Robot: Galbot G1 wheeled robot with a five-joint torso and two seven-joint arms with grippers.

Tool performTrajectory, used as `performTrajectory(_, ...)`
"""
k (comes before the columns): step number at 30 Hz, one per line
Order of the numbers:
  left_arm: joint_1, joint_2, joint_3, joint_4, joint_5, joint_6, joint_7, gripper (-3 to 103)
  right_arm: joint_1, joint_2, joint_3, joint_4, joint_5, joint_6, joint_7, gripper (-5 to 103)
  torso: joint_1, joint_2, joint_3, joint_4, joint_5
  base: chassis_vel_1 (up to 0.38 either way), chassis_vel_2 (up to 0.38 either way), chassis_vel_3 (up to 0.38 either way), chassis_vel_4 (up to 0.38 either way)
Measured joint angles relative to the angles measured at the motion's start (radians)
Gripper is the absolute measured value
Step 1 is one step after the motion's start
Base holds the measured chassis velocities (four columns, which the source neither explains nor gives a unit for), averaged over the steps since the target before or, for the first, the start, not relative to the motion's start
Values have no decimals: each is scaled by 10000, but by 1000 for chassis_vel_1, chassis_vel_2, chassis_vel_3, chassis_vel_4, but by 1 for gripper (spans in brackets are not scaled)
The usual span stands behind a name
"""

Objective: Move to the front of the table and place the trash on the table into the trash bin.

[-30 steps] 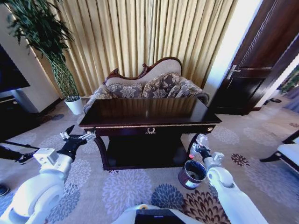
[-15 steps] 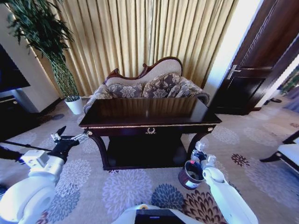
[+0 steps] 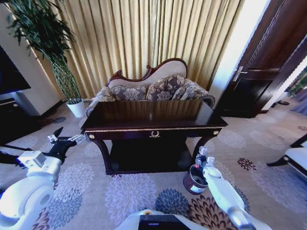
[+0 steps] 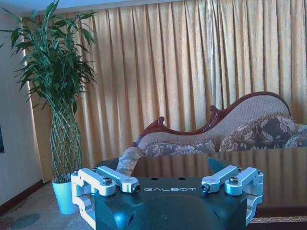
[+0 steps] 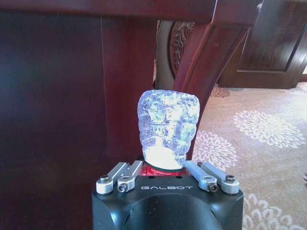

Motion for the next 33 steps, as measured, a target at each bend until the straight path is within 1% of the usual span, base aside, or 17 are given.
performTrajectory(1, 0, 0, 0, 0, 0, 0, 0, 100, 0, 0, 0, 0, 0, 0, 0, 21, 0, 0, 0, 0, 0, 0, 0, 0, 0)
performTrajectory(2, 11, 3, -11, -4, 1, -1, 0, 100, 62, 65, 96, -153, -267, 0, -17, 24, 0, 0, 0, 0, 0, 0, 0, 0, 0)
performTrajectory(3, 12, 10, -16, -6, 1, -2, 0, 100, 82, 102, 157, -209, -414, 0, -20, 24, 0, 0, 0, -1, -1, 0, 0, 0, 0)
performTrajectory(6, -36, 55, -13, -12, -20, -6, 0, 100, 91, 197, 306, -309, -703, 1, -14, 40, 0, 0, 0, -1, 2, 0, 0, 0, 0)
performTrajectory(7, -36, 55, -13, -12, -20, -6, 0, 100, 91, 197, 306, -309, -703, 1, -14, 40, 0, 0, 0, -1, 2, 0, 0, 0, 0)
performTrajectory(8, -50, 62, -5, -13, -30, -6, 0, 100, 92, 204, 329, -324, -747, 1, -7, 46, 0, 1, 0, -1, 1, 0, 0, 0, 0)
performTrajectory(9, -71, 67, 13, -14, -43, -6, 0, 100, 92, 212, 370, -354, -822, 0, 4, 46, 0, 1, 0, -1, 0, 0, 0, 0, 0)
performTrajectory(10, -94, 70, 33, -14, -60, -6, 1, 100, 91, 214, 416, -382, -885, -1, 22, 57, 0, 0, 0, -2, 0, 0, 0, 0, 0)
performTrajectory(12, -106, 71, 43, -12, -74, -6, 6, 100, 90, 212, 442, -385, -902, -2, 38, 57, 0, 1, 0, -2, 0, 0, 0, 0, 0)
performTrajectory(15, -119, 73, 64, 14, -88, -7, 48, 100, 65, 167, 492, -385, -912, -9, 204, 73, 0, 0, 0, -1, 1, 0, 0, 0, 0)
performTrajectory(16, -119, 73, 64, 14, -88, -7, 48, 100, 65, 167, 492, -385, -912, -9, 204, 73, 0, 0, 0, -1, 1, 0, 0, 0, 0)
performTrajectory(19, -127, 99, 82, 37, -93, -6, 75, 100, 45, 116, 540, -380, -888, -13, 308, 90, -1, 1, 0, 0, -1, 0, 0, 0, 0)
performTrajectory(21, -131, 106, 83, 37, -96, -6, 82, 100, 29, 107, 548, -369, -883, -14, 315, 90, -1, 1, 0, -1, 0, 0, 0, 0, 0)
performTrajectory(23, -146, 137, 83, 38, -106, -11, 94, 100, -18, 85, 571, -317, -876, -16, 326, 98, -1, 0, 0, -1, 0, 0, 0, 0, 0)
performTrajectory(24, -158, 149, 84, 38, -114, -13, 99, 100, -52, 80, 588, -274, -867, -17, 330, 100, 0, 1, 0, -1, 0, 0, 0, 0, 0)
performTrajectory(33, -163, 133, 177, 85, -109, -61, 176, 100, -485, 74, 674, 203, -619, -61, 349, 100, -1, 0, 0, -2, 0, 0, 0, 0, 0)
